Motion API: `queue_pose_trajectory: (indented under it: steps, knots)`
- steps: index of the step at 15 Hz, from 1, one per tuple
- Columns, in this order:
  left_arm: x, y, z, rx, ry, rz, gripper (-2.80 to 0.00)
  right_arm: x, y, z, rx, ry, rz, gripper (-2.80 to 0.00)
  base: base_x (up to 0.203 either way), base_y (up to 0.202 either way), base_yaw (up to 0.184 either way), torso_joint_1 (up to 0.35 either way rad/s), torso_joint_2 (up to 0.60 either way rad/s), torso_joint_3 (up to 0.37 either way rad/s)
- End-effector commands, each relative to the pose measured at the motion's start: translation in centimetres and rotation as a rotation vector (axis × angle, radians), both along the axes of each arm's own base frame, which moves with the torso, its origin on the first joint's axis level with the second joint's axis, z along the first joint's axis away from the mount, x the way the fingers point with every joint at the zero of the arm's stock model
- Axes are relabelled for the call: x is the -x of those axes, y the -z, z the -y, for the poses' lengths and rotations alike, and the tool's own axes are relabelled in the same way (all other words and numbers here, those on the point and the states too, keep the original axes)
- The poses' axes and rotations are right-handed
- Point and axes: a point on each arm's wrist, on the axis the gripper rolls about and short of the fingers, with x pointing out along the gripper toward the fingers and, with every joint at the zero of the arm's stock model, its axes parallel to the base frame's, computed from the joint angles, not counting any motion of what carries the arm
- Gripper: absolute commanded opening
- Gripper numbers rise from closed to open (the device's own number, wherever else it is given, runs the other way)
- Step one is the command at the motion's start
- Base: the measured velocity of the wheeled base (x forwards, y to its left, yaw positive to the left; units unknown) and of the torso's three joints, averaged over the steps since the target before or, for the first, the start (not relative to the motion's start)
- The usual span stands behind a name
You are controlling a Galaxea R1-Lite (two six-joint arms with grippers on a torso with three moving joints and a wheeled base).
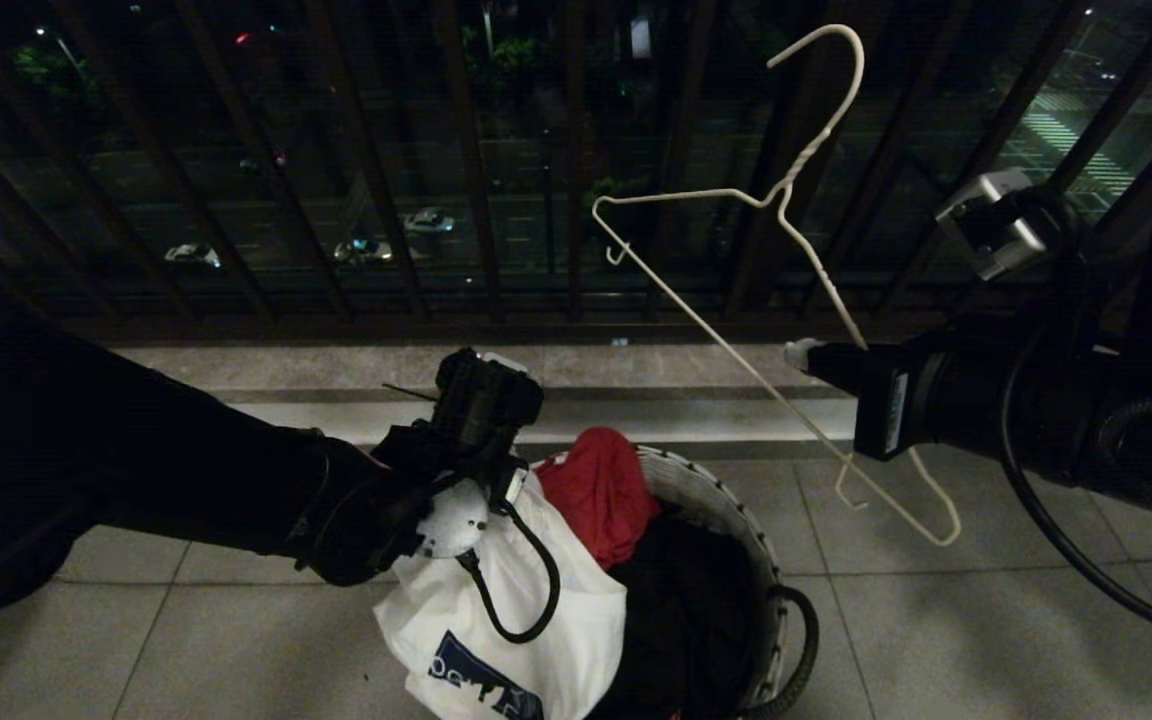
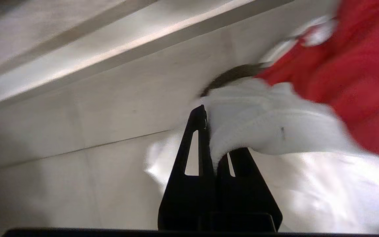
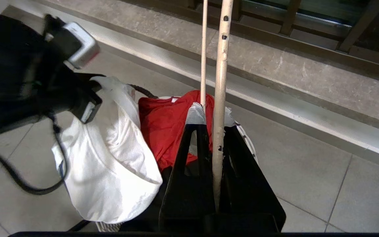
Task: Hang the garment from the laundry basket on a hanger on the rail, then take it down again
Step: Pick up clothes from the basket
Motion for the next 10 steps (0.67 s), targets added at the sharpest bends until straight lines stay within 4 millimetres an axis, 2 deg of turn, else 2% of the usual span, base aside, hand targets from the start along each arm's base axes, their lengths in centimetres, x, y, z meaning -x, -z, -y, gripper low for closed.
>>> queue_pose_trajectory:
  steps: [1, 5, 10]
  knots:
    - [1.1, -1.5, -0.1, 0.056, 0.049, 0.01, -2.8, -0.1, 0.0, 0.0, 0.0, 0.001, 0.0, -2.8, 0.0, 0.0, 0.0, 0.0, 0.0, 0.0]
    - [4.0, -4.2, -1.2, 0.224, 0.227, -0.093, -2.8, -0.8, 0.7, -0.3, 0.014, 0.008, -0.022, -2.8, 0.0, 0.0, 0.0, 0.0, 0.0, 0.0]
    - [4.3, -3.2, -0.9, 0.248, 0.311, -0.155, -2.8, -1.5, 1.2, -0.5, 0.025, 0.016, -0.042, -2.8, 0.0, 0.0, 0.0, 0.0, 0.0, 0.0]
